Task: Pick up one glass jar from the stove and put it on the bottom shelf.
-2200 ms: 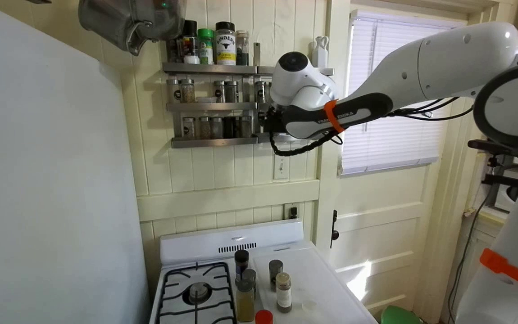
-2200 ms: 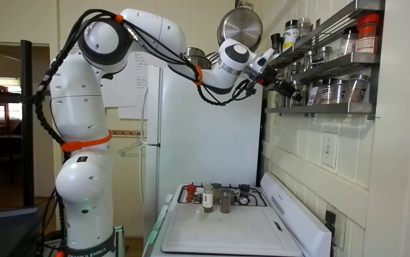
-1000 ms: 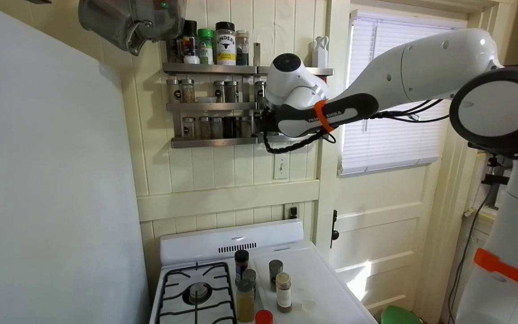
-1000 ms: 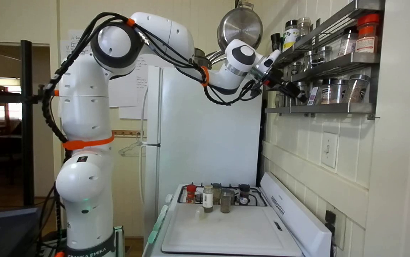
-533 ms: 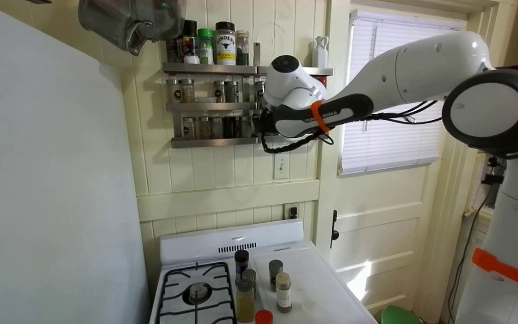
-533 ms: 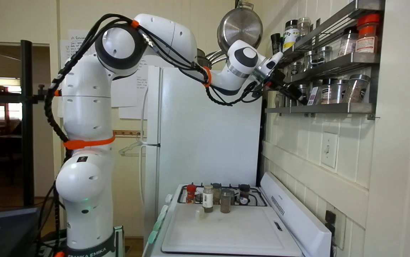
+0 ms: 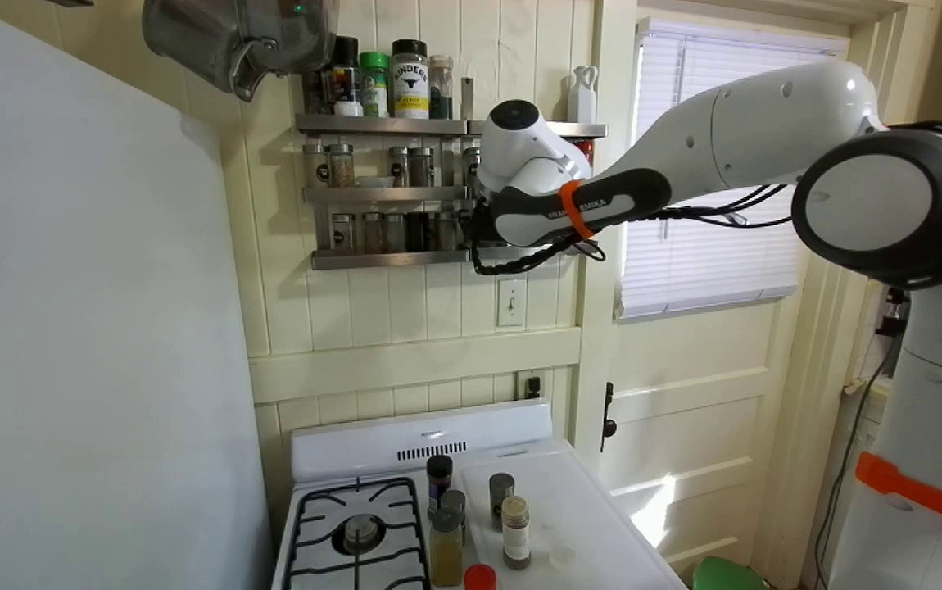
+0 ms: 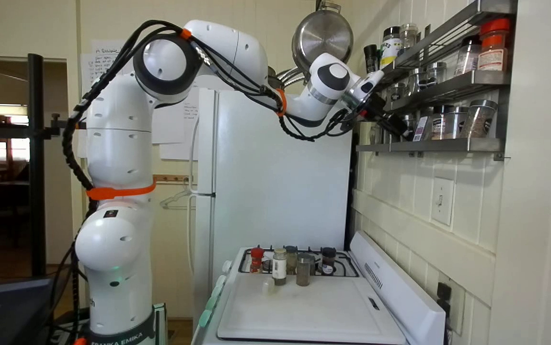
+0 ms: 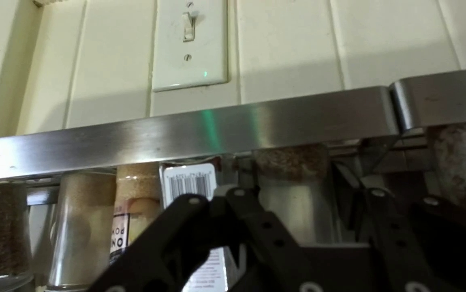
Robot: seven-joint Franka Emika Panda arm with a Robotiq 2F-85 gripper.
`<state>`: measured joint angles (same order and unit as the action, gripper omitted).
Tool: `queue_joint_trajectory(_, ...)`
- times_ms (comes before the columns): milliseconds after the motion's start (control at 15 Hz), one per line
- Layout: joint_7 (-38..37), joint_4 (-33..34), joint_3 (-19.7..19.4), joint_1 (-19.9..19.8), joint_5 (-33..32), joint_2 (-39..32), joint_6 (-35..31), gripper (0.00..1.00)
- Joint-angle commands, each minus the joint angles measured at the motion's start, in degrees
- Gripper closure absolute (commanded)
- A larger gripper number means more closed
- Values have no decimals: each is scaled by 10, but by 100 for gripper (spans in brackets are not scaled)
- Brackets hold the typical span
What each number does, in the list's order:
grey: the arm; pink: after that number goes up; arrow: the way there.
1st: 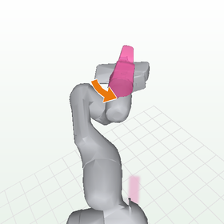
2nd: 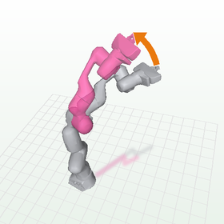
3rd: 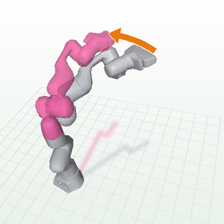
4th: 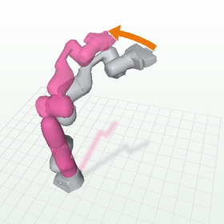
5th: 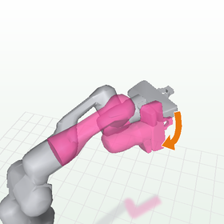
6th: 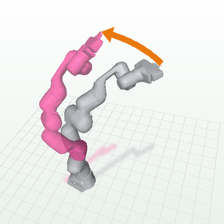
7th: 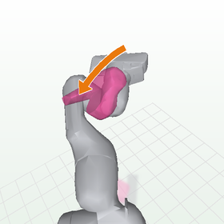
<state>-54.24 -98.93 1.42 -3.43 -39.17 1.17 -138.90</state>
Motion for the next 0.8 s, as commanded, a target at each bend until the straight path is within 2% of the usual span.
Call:
queue_joint_trajectory(0, 20, 24, -5, 10, 20, -10, 30, 26)
queue_joint_trajectory(267, 19, 28, -4, 14, 14, -10, 36, 0)
queue_joint_trajectory(733, 19, 32, -5, 15, 10, -14, 37, 0)
